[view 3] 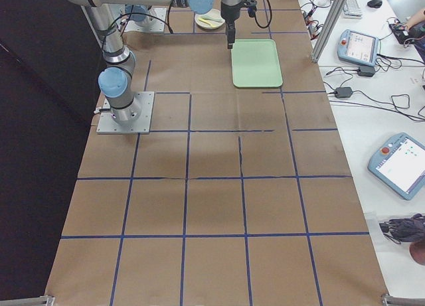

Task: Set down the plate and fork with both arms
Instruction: 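Move the left gripper down toward the white plate's rim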

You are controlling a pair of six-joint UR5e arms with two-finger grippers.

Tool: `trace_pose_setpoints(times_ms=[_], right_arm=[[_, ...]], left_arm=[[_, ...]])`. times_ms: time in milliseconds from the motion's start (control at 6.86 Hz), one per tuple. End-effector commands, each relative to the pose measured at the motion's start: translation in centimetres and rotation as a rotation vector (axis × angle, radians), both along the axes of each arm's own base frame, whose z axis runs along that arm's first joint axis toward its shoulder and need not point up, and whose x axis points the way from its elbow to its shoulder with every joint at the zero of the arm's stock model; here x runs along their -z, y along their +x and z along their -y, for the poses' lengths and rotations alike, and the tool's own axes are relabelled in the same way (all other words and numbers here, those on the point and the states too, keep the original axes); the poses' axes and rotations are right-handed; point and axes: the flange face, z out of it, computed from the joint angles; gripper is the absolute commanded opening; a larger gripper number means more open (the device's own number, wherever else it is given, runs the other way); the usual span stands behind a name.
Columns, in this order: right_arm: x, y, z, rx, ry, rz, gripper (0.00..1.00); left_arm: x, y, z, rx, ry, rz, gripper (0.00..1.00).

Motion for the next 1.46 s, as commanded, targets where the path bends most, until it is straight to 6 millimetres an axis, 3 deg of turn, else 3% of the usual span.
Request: trace_pose_setpoints(times_ms=[0,291,437,583,728,1020,1311], right_arm=[[0.0,0.0,0.0,-0.001,0.0,0.0,1.0],[-0.4,0.3,-0.4,0.001,-0.009,0.002,1.0],[-0.5,0.3,-0.5,0.002,-0.014,0.002,1.0],[-0.6,0.4,-0.6,0.001,-0.015,0.002,1.0],[-0.5,0.4,-0.5,0.001,-0.015,0.004,1.0],[-0.4,0.4,-0.4,-0.001,-0.012,0.003,1.0],[-0.2,0.4,-0.4,-0.002,-0.009,0.003,1.0]], left_arm=[[2.1,2.9,0.6,0.06,0.027,-0.026,1.0],[5.4,8.0,0.3,0.086,0.062,-0.057,1.0],[8.5,10.1,1.1,0.105,0.039,-0.064,1.0],[12.1,10.7,1.9,0.153,-0.017,-0.048,1.0],[13.8,12.0,2.3,0.235,-0.055,-0.04,1.0],[18.2,17.1,4.0,0.266,0.014,-0.105,1.0],[23.2,19.6,6.2,0.363,0.003,-0.182,0.99]])
